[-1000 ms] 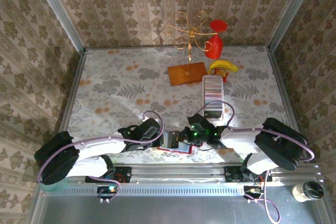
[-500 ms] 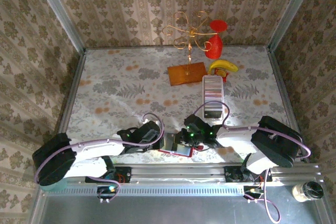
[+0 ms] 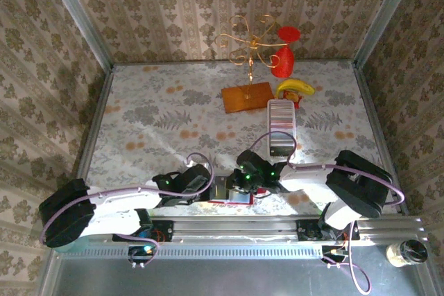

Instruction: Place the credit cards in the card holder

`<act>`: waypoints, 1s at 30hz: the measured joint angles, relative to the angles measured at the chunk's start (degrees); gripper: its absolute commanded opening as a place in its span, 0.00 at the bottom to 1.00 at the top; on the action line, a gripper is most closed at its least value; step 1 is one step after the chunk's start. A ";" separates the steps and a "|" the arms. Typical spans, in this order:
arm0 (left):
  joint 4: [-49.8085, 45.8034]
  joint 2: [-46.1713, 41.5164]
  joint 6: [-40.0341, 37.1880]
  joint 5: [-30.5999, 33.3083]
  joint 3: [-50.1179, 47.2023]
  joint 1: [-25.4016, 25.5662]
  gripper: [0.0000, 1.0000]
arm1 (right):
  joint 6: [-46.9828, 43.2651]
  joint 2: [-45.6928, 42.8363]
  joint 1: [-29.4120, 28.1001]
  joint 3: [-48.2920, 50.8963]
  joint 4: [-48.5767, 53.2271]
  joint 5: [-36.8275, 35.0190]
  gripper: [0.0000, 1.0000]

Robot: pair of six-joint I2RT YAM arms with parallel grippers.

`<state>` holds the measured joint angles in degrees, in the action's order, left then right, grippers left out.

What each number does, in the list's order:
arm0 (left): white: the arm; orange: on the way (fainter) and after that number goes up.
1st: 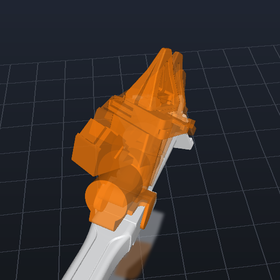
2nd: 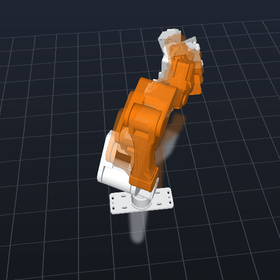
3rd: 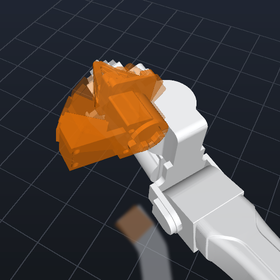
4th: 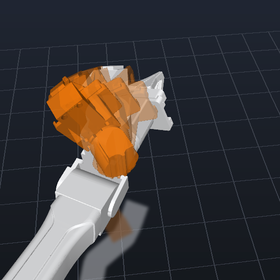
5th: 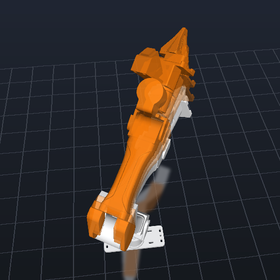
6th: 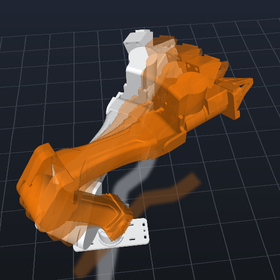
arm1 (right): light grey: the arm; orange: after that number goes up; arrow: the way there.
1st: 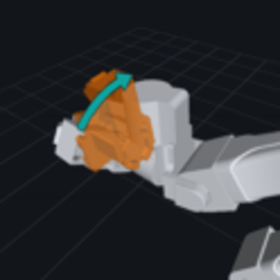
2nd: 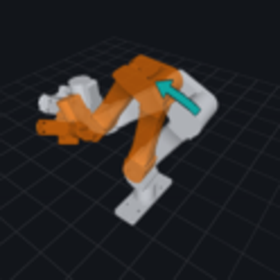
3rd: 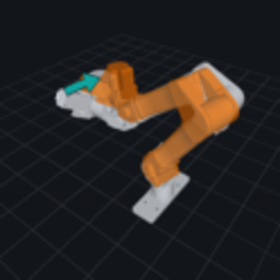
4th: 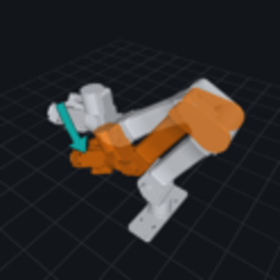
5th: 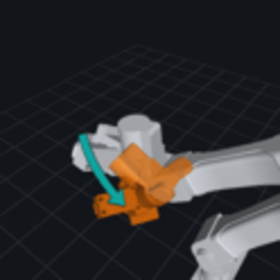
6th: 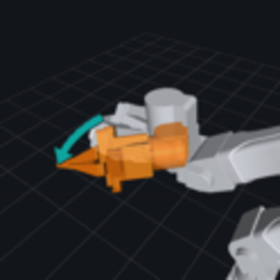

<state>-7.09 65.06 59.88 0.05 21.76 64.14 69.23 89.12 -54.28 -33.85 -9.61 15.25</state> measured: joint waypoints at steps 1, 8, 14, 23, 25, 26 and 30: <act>-0.35 -0.35 0.07 0.24 0.00 0.02 0.23 | -0.02 0.00 0.00 -0.13 0.28 0.00 0.20; -2.54 -4.50 0.42 1.77 -0.04 0.02 0.34 | -1.86 -2.14 -0.15 -2.01 6.60 -1.79 0.34; -3.80 -5.16 0.35 2.21 -0.04 -0.09 0.37 | -3.52 -7.80 -0.15 -2.23 14.40 -5.01 0.39; -3.08 -1.64 -0.28 1.49 -0.02 -0.44 0.38 | -4.09 -12.37 -1.70 -2.12 21.90 -9.05 0.42; -2.62 -0.92 -0.35 1.18 0.00 -0.46 0.38 | -3.72 -12.35 -2.12 -1.77 22.51 -9.53 0.46; -2.43 -0.63 -0.37 1.09 0.00 -0.46 0.38 | -3.50 -12.35 -2.27 -1.55 22.86 -9.84 0.46; -2.19 -0.48 -0.52 0.87 0.07 -0.48 0.38 | -3.02 -12.17 -2.71 -1.01 24.02 -10.71 0.49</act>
<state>-9.28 64.58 59.35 0.93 21.82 63.66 66.22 76.95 -56.99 -34.85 14.41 4.54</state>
